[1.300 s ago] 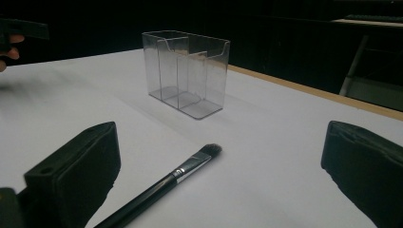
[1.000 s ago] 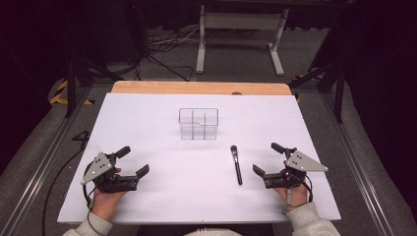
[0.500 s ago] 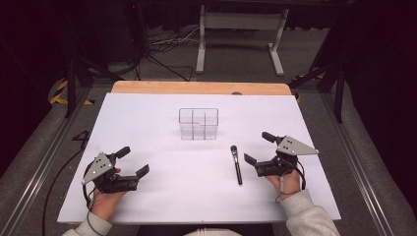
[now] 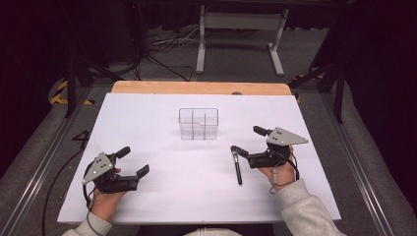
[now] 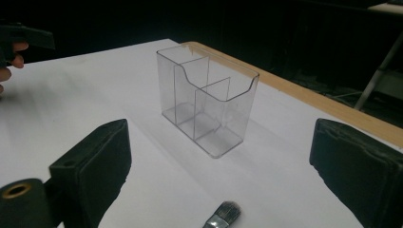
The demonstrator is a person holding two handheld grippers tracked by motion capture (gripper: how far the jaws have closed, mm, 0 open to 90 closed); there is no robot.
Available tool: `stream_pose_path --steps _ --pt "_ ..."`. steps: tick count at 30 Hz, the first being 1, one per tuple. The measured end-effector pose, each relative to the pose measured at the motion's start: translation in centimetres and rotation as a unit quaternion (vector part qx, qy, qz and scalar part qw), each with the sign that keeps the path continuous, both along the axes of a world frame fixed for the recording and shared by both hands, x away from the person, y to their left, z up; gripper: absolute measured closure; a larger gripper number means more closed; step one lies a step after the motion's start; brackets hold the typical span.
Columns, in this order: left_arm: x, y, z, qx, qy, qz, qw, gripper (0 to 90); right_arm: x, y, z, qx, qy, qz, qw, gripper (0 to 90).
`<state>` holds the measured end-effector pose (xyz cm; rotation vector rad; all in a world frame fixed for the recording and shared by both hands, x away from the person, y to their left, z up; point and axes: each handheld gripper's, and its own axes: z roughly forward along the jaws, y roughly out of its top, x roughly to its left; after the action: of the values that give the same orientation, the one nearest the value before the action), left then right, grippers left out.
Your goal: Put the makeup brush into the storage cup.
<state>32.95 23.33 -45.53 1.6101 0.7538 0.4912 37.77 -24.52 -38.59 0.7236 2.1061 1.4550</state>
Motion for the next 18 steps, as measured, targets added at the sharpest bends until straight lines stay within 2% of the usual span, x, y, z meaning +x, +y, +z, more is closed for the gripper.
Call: stream_pose_path --steps 4,7,9,10,14,18 --pt "0.0 0.0 0.0 0.001 -0.001 -0.001 1.0 3.9 0.5 0.6 0.4 -0.024 0.034 -0.002 0.9991 8.6" --pt "0.0 0.0 0.0 -0.001 -0.001 -0.001 1.0 3.9 1.2 1.0 0.6 -0.05 0.071 -0.007 0.9962 9.8" --pt "0.0 0.0 0.0 -0.001 0.0 -0.001 1.0 4.0 1.6 1.2 0.7 -0.065 0.087 -0.007 0.9941 10.9" --pt "0.0 0.0 0.0 -0.001 0.0 -0.001 1.0 4.0 1.6 1.2 0.7 -0.065 0.087 -0.007 0.9941 10.9" --pt "0.0 0.0 0.0 -0.002 0.0 -0.001 1.0 4.0 2.3 1.7 1.2 -0.1 0.115 -0.007 0.9882 13.5" --pt "0.0 0.0 0.0 -0.002 0.0 -0.002 1.0 4.0 2.9 2.2 1.7 -0.132 0.13 -0.012 0.9826 14.4"
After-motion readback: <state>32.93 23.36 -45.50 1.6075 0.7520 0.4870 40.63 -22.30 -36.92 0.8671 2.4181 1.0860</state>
